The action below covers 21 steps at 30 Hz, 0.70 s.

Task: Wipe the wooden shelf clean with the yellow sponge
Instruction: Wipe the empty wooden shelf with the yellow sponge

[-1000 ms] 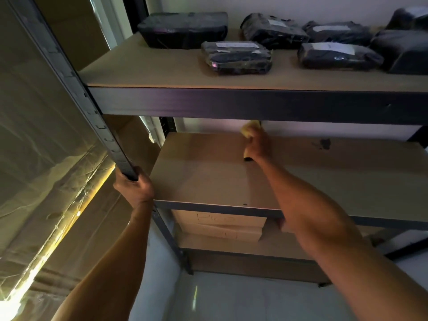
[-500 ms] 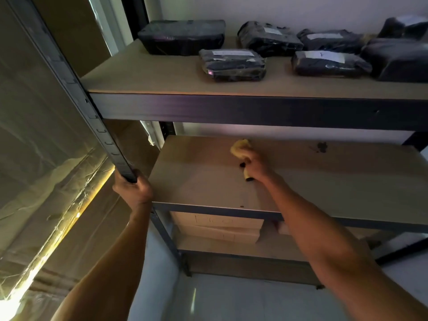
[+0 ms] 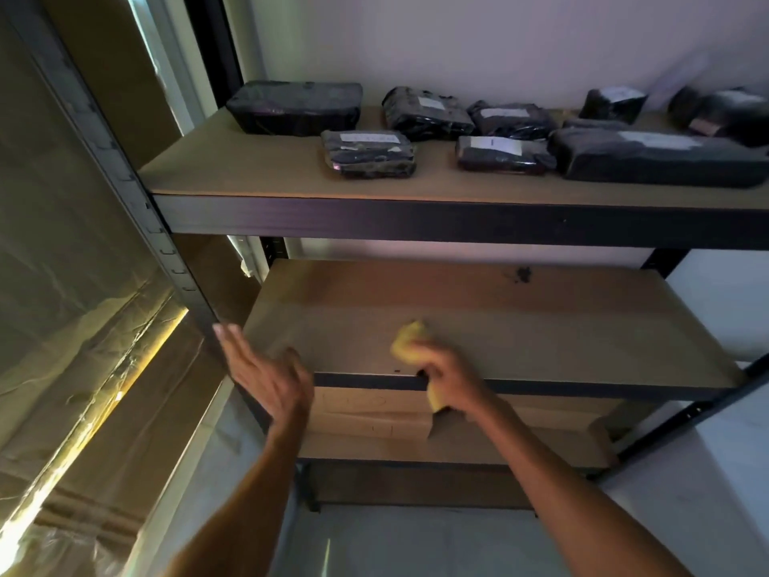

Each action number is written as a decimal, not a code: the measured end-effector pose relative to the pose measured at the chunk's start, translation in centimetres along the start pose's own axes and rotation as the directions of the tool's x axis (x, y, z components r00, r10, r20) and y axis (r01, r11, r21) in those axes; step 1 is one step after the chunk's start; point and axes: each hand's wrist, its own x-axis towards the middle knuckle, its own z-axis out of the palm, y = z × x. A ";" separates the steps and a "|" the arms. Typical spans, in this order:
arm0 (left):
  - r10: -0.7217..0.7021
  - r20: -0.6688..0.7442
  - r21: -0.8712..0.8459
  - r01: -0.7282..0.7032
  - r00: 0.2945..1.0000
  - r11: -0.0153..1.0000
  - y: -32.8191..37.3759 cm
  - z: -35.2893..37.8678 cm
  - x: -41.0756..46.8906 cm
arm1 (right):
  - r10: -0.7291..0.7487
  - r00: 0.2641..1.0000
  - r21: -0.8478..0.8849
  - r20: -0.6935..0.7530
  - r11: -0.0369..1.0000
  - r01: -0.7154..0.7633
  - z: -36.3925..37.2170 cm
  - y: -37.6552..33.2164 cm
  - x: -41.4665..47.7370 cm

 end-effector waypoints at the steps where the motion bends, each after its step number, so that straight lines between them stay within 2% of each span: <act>1: 0.094 0.091 -0.002 -0.095 0.991 0.996 0.7 0.5 -1.5 | -0.088 0.988 0.031 0.126 0.996 0.085 0.1 -1.3 -1.2; 2: 0.191 0.201 -0.010 -0.193 0.961 0.981 1.2 1.2 -2.7 | -0.159 0.973 0.079 0.166 0.986 0.147 -0.2 -1.6 -2.0; 3: 0.263 0.321 -0.016 -0.272 0.910 0.962 1.9 1.9 -3.4 | -0.175 0.980 0.122 0.099 0.979 0.163 -1.2 -0.8 -2.1; 4: 0.298 0.437 -0.011 -0.326 0.849 0.945 2.7 2.8 -3.7 | -0.126 0.991 0.129 -0.053 0.983 0.132 -2.6 0.9 -1.7; 5: 0.301 0.540 0.012 -0.365 0.786 0.931 3.4 3.7 -3.5 | -0.020 0.977 0.100 -0.214 0.994 0.042 -4.1 3.3 -1.2; 6: 0.286 0.625 0.045 -0.399 0.726 0.916 4.1 4.6 -3.2 | 0.094 0.931 0.041 -0.351 0.995 -0.086 -5.5 6.0 -0.7; 7: 0.258 0.694 0.076 -0.425 0.672 0.902 4.6 5.5 -3.0 | 0.198 0.886 -0.023 -0.419 0.973 -0.228 -6.5 8.3 -0.7; 8: 0.226 0.743 0.104 -0.443 0.630 0.891 4.9 6.3 -2.8 | 0.250 0.869 -0.074 -0.427 0.948 -0.309 -6.8 9.7 -0.9; 9: 0.194 0.778 0.130 -0.456 0.597 0.880 5.2 7.1 -2.7 | 0.254 0.885 -0.103 -0.391 0.943 -0.316 -6.5 9.7 -1.3; 10: 0.163 0.801 0.153 -0.461 0.576 0.874 5.3 7.9 -2.8 | 0.231 0.920 -0.101 -0.317 0.956 -0.275 -5.8 8.9 -1.9; 12: 0.111 0.822 0.180 -0.441 0.558 0.879 5.6 8.8 -3.2 | 0.094 0.988 -0.035 -0.125 0.994 -0.099 -4.5 7.0 -3.4; 13: 0.096 0.830 0.186 -0.434 0.550 0.881 5.7 9.0 -3.5 | 0.028 0.999 0.041 -0.031 0.999 -0.027 -4.7 6.3 -4.1; 14: 0.086 0.838 0.191 -0.437 0.539 0.879 5.9 9.1 -3.9 | 0.002 1.000 0.118 -0.022 0.993 0.001 -5.6 6.1 -4.4; 15: 0.080 0.847 0.193 -0.445 0.526 0.875 6.0 9.2 -4.2 | 0.037 0.993 0.164 -0.113 0.986 -0.019 -6.8 6.7 -4.5; 16: 0.075 0.855 0.195 -0.453 0.513 0.870 6.1 9.2 -4.5 | 0.119 0.954 0.156 -0.273 0.985 -0.078 -8.3 7.8 -4.3; 18: 0.067 0.860 0.205 -0.464 0.505 0.862 6.5 9.1 -4.8 | 0.308 0.814 0.031 -0.493 0.941 -0.338 -10.9 11.6 -4.1; 19: 0.068 0.856 0.214 -0.472 0.512 0.855 6.6 9.1 -4.9 | 0.360 0.779 -0.031 -0.513 0.899 -0.436 -11.3 13.2 -4.1; 20: 0.067 0.850 0.226 -0.477 0.522 0.849 6.7 9.1 -5.0 | 0.367 0.800 -0.060 -0.475 0.893 -0.445 -11.0 13.3 -4.3; 21: 0.067 0.844 0.235 -0.480 0.533 0.845 6.7 9.1 -5.1 | 0.314 0.864 -0.069 -0.394 0.927 -0.369 -10.1 13.0 -4.5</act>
